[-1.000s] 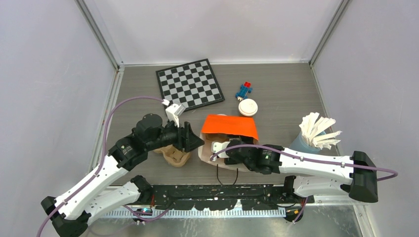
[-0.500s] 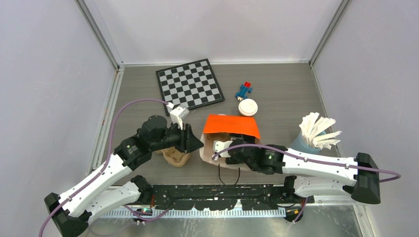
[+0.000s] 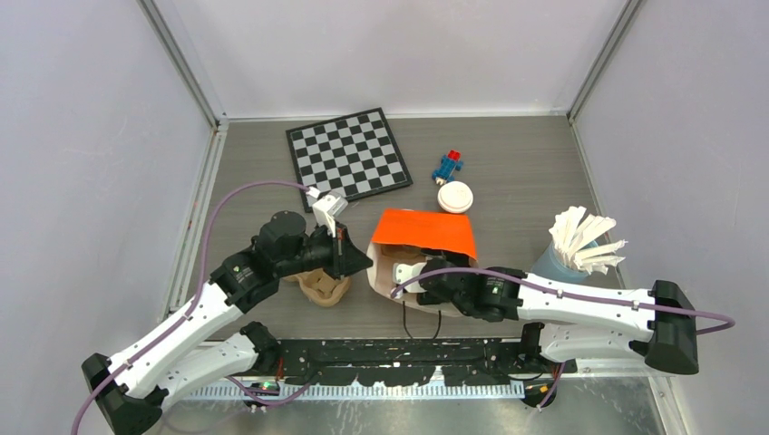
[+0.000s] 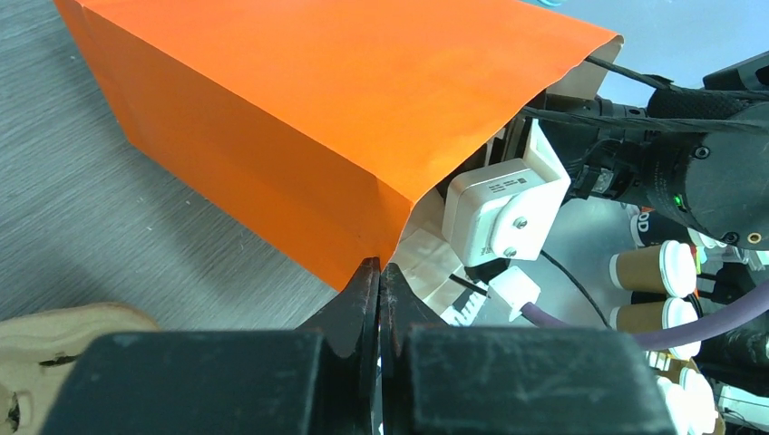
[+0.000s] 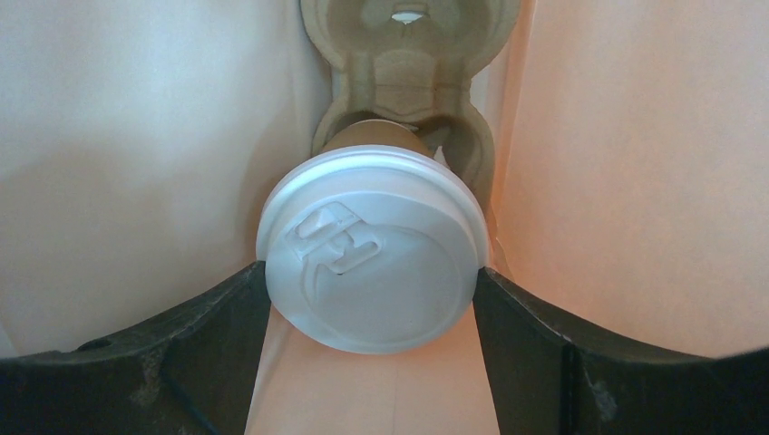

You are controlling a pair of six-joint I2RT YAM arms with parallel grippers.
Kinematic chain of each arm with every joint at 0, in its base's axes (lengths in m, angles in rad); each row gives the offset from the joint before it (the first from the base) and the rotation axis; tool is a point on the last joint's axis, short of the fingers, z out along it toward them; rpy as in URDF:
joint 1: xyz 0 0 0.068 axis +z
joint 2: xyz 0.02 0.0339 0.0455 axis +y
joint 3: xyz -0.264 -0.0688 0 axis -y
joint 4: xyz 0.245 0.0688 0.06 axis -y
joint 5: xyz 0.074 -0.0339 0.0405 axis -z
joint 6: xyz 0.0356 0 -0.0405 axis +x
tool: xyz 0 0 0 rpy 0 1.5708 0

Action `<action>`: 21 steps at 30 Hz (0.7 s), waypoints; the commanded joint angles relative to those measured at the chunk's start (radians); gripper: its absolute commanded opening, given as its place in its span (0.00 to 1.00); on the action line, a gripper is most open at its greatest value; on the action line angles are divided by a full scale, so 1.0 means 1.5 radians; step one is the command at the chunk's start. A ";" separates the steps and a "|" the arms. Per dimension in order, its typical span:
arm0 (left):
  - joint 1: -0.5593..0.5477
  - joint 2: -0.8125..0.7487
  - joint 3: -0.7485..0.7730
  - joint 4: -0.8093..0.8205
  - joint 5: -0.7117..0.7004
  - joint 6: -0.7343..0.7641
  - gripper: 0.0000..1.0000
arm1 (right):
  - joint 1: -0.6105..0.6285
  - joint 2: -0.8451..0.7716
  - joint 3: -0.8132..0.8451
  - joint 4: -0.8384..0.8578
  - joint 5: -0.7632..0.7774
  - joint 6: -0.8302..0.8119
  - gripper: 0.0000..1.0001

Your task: Pack the takeout coffee

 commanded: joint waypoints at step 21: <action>0.000 -0.022 -0.007 0.027 0.021 -0.023 0.00 | -0.008 0.009 -0.024 0.096 0.090 -0.066 0.69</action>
